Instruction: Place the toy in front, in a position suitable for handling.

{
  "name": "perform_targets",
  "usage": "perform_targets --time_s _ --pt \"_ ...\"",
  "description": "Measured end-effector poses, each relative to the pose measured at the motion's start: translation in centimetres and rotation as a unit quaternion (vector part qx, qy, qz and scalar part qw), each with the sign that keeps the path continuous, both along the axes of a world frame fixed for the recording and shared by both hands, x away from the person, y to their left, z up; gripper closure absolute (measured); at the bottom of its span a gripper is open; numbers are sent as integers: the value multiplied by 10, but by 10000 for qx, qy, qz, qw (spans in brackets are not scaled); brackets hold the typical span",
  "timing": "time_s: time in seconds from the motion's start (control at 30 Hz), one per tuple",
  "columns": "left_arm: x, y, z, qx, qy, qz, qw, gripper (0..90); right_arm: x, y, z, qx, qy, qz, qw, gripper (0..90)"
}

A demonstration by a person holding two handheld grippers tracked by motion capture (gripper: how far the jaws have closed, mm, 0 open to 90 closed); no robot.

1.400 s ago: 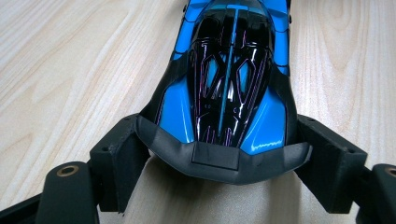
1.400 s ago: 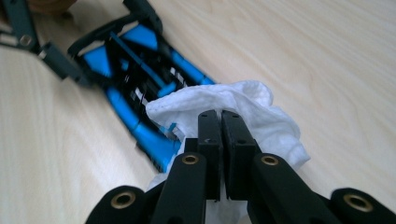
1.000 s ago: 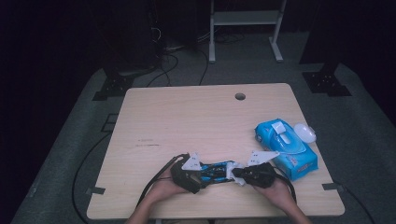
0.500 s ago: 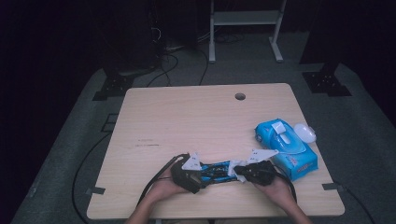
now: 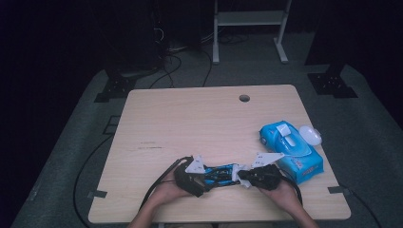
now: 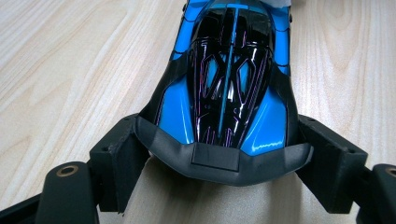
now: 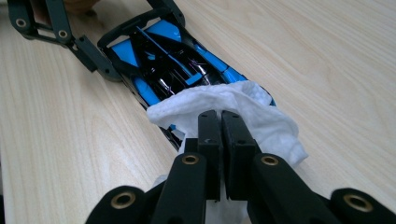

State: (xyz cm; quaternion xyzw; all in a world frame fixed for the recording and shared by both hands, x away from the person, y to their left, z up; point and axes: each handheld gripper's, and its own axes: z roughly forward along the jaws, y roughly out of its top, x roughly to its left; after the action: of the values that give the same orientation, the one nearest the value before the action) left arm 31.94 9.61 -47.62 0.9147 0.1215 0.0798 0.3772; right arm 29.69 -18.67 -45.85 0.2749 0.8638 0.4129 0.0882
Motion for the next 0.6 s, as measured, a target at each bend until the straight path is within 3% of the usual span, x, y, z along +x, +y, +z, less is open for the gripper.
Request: perform_targets --time_s 0.1,0.33,0.47,0.6 --pt "0 0 0 -3 4 2 10000 224 2 7 0 131 38 119 9998 864" --pt "-1 -1 0 31 -9 38 10000 222 4 11 0 61 47 181 9998 864" --pt "-1 0 2 63 77 89 9999 220 3 11 -1 74 52 152 9998 864" --pt "0 4 5 -72 255 130 9996 213 2 11 -1 72 24 149 9999 864"
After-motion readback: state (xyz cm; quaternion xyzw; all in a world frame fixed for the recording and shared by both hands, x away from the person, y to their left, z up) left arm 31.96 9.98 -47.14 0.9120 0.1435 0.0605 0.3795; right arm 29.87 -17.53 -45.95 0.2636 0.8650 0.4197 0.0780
